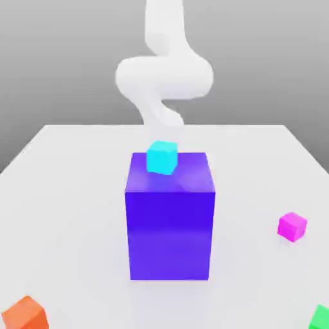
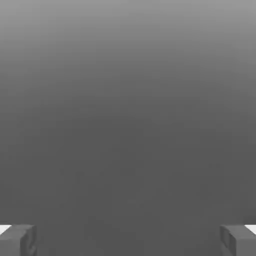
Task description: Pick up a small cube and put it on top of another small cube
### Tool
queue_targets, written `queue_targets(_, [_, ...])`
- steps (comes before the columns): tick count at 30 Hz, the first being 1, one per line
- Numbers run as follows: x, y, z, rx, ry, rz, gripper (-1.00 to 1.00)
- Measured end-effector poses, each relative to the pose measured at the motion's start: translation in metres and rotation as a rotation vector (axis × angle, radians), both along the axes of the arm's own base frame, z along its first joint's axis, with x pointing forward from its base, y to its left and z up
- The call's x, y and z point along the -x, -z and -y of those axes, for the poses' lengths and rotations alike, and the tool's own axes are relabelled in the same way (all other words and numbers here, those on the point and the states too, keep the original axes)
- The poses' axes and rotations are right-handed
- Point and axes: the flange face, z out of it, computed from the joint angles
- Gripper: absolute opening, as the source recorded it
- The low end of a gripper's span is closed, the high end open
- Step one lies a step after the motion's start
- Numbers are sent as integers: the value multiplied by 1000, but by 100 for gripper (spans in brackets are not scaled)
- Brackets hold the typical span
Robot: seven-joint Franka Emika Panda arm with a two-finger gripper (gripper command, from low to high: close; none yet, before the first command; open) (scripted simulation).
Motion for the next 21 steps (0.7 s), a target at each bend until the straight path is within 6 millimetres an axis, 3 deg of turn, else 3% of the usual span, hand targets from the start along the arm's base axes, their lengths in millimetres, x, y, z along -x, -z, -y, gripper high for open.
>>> queue_targets(5, [-36, 90, -72, 148, -343, -113, 0])
queue_targets(10, [-38, 182, -146, 292, -688, -202, 0])
queue_targets(15, [-9, 275, -213, 436, -1042, -272, 0])
queue_targets(21, [57, 381, -268, 607, -1476, -337, 0])
